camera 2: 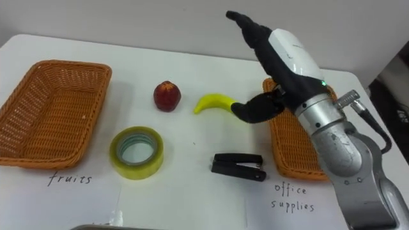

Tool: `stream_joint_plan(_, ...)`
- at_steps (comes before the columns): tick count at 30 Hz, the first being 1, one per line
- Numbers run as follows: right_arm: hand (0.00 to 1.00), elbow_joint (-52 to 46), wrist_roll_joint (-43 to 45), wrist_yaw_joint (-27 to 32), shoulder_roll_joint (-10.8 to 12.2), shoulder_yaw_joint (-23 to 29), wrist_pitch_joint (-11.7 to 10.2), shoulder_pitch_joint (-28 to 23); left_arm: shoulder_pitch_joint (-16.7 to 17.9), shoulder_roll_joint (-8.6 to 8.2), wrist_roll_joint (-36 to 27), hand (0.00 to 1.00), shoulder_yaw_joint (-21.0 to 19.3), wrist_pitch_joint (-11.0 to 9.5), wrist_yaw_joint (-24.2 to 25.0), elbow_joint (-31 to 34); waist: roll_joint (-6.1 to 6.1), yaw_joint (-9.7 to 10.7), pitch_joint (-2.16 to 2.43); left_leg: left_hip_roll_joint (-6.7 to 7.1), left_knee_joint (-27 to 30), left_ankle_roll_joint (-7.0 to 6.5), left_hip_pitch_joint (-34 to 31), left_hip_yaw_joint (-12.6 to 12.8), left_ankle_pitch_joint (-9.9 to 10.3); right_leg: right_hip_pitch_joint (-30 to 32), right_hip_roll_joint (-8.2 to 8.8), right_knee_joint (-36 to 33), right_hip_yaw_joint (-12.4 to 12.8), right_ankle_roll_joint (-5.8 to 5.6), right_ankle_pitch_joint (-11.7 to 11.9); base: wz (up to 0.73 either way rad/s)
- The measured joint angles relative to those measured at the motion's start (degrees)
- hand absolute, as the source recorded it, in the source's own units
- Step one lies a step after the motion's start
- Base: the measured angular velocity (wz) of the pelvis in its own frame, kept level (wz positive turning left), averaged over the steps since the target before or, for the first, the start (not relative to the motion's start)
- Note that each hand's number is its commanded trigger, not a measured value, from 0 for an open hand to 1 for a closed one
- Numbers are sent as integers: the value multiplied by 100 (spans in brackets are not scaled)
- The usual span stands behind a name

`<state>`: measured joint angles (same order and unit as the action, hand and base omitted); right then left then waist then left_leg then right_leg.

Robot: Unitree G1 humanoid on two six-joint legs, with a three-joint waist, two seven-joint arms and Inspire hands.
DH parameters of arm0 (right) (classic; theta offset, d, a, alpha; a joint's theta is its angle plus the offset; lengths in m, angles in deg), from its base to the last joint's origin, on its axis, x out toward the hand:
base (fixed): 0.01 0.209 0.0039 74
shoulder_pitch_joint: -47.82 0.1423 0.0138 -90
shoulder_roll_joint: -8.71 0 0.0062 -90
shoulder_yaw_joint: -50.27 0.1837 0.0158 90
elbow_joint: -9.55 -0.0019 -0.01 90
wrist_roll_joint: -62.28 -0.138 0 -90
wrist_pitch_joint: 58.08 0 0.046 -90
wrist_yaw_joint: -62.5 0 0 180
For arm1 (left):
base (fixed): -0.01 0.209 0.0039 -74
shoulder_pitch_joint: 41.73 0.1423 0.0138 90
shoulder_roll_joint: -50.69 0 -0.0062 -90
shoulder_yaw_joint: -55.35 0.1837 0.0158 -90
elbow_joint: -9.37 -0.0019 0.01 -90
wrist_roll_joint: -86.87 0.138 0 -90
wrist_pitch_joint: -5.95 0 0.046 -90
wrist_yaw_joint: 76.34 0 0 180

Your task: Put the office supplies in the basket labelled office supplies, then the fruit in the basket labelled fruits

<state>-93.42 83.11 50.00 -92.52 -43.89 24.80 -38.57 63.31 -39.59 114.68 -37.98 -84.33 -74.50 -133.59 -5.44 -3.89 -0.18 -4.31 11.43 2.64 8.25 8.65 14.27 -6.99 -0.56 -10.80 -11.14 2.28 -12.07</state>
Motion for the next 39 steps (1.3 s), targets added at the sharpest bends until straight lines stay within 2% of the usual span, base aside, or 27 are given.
stream_joint_plan(5,0,62,214,-613,8,-331,329,-237,-22,-68,171,0,130,97,-2,-15,3,-120,0,3,0,-1,-2,3,0,1,7,-13,1,-1,3,0)
stream_joint_plan(8,0,61,256,-930,13,-361,452,-290,-19,-106,176,0,130,171,-3,-27,0,-128,1,2,2,-1,-48,2,-1,10,7,-16,3,-1,3,0)
stream_joint_plan(20,0,221,401,-1697,17,-371,745,-591,-292,-96,173,0,141,171,-19,-21,-76,-148,-1,3,-12,-2,-69,4,-2,52,2,7,40,-3,8,-1)
stream_joint_plan(24,0,309,502,-1846,24,-424,876,-672,-302,-93,170,0,193,180,-69,-21,-90,-164,-12,-2,-15,-2,-63,43,-2,70,-10,7,113,-2,11,-8)
stream_joint_plan(26,0,327,570,-1956,25,-428,974,-703,-303,-90,167,0,251,197,-156,-20,-114,-170,-36,-4,-15,-2,-78,44,-2,101,-17,-1,129,-1,16,0)
stream_joint_plan(32,0,611,590,-2115,24,-427,977,-703,-299,-96,166,0,298,234,-171,-21,-175,-246,-50,-4,-6,-2,-74,-4,-2,89,-18,1,130,-2,28,0)
stream_joint_plan(39,0,738,962,-2297,66,-427,1043,-703,-297,-94,165,0,300,245,-166,9,-157,-265,-61,-3,27,-3,-75,-27,-1,102,-9,-1,81,-3,34,1)
